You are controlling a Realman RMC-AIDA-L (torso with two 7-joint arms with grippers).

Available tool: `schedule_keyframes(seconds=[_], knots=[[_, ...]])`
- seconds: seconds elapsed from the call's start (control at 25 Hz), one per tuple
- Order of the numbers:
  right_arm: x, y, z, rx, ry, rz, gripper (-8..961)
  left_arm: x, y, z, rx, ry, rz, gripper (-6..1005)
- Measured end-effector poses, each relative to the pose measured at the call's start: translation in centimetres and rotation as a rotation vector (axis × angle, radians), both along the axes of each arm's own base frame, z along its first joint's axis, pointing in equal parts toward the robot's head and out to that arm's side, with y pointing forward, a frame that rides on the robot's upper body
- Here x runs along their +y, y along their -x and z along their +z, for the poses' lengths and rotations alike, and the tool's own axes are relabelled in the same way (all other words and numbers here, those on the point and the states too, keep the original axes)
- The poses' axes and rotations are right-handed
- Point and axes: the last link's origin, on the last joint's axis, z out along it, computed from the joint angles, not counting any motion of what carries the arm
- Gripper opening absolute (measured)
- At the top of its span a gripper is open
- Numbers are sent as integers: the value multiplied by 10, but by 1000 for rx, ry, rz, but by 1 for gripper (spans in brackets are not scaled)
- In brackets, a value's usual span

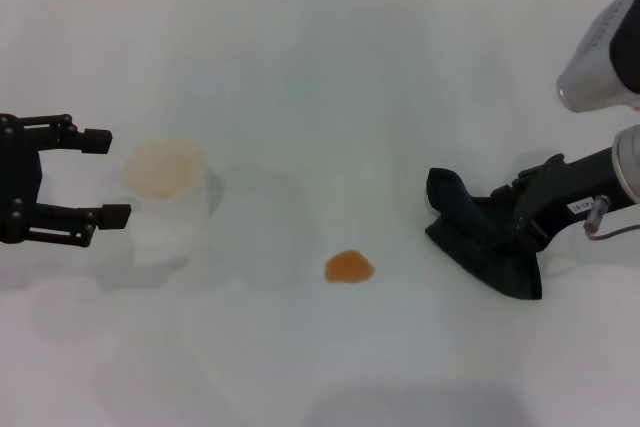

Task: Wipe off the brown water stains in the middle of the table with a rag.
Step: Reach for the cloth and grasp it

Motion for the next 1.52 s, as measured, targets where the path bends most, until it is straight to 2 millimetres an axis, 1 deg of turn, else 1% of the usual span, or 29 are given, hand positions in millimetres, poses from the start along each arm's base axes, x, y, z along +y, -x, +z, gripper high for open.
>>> schedule_keyframes(seconds=[0.44, 1.0, 1.24, 1.32, 1.52], knots=[[2, -2, -11, -36, -12, 20, 753, 0, -1, -1, -2, 0, -2, 882], [1, -7, -18, -77, -13, 37, 746, 1, 0, -1, 6, -8, 2, 881], [2, -8, -18, -83, -20, 38, 606, 2, 0, -1, 7, -7, 4, 881], [2, -8, -18, -84, -22, 37, 507, 1, 1, -1, 7, -7, 5, 882], [3, -9, -19, -89, -31, 39, 441, 1, 2, -2, 7, -10, 7, 882]])
